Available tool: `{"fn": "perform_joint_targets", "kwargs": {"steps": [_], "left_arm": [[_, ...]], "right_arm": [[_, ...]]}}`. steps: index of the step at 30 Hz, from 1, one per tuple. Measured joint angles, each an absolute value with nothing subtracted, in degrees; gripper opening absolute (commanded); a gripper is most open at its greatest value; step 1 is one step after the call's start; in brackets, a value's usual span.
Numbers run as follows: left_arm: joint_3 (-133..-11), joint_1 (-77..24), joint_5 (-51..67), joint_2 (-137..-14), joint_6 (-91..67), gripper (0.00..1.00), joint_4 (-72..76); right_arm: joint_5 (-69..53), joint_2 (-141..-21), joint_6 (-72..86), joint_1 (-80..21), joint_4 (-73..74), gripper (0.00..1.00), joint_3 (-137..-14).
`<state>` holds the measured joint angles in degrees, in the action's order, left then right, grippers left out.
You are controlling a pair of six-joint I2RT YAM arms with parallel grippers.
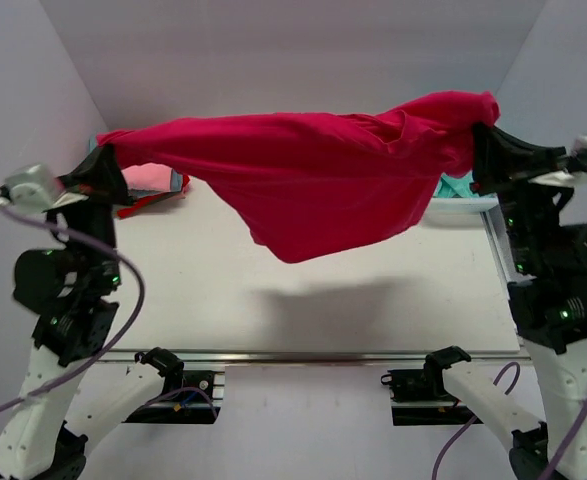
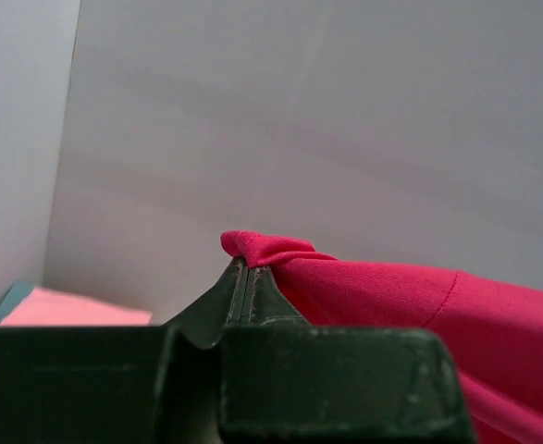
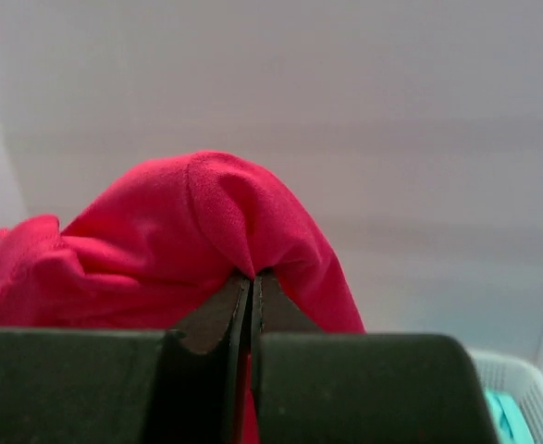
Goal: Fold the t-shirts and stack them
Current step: Flatten out the tshirt
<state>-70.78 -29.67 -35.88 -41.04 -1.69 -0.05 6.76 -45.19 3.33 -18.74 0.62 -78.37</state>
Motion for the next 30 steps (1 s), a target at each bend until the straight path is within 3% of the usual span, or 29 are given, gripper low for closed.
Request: {"fn": "perform_joint_targets", "kwargs": {"steps": [9, 15, 16, 17, 18, 19, 20, 21, 22, 25, 26, 30], "left_arm": [[-72.86, -28.86, -33.04, -39.33, -1.39, 0.00, 0.49], [-73.52, -27.46, -39.88, -61.73, -6.68, 0.01, 0.40], [-73.87, -26.85, -40.56, -67.59, -8.21, 0.04, -0.64], [-74.35, -26.15, -40.69, -74.02, -9.67, 0.20, -1.89], [-75.20, -25.54, -40.64, -79.90, -10.83, 0.37, -3.53], [-76.34, -24.82, -40.03, -86.83, -12.38, 0.53, -5.41], [-77.10, -24.16, -39.46, -92.73, -13.47, 0.76, -6.98], [-77.52, -23.57, -38.89, -98.15, -14.24, 1.00, -8.49], [-78.08, -22.90, -38.20, -103.42, -15.42, 1.00, -10.74], [-80.14, -21.67, -35.88, -112.07, -16.56, 1.00, -16.86], [-80.95, -21.34, -35.20, -113.19, -16.67, 1.00, -18.33], [-81.89, -20.73, -32.64, -110.08, -16.60, 1.00, -18.46]], "right_arm": [[9.15, -42.24, 2.74, -17.98, -1.93, 0.00, -76.51], [14.35, -57.41, 8.16, -17.28, -5.02, 0.00, -69.23], [14.59, -61.67, 9.21, -17.19, -4.95, 0.00, -67.99], [14.59, -66.50, 10.22, -16.93, -4.64, 0.00, -67.22], [14.55, -71.64, 10.98, -16.75, -3.92, 0.09, -67.16], [13.80, -77.58, 11.84, -16.53, -3.27, 0.41, -67.53], [13.02, -83.66, 12.56, -16.29, -2.15, 0.55, -68.14], [12.34, -89.03, 13.06, -16.16, -0.54, 0.61, -69.17], [11.81, -94.48, 13.17, -16.08, 1.54, 0.70, -70.96], [11.38, -106.21, 13.19, -15.97, 7.70, 0.79, -76.18], [11.40, -107.96, 13.08, -15.97, 9.28, 0.89, -77.23], [10.83, -106.32, 12.84, -15.97, 11.27, 0.90, -77.84]]}}
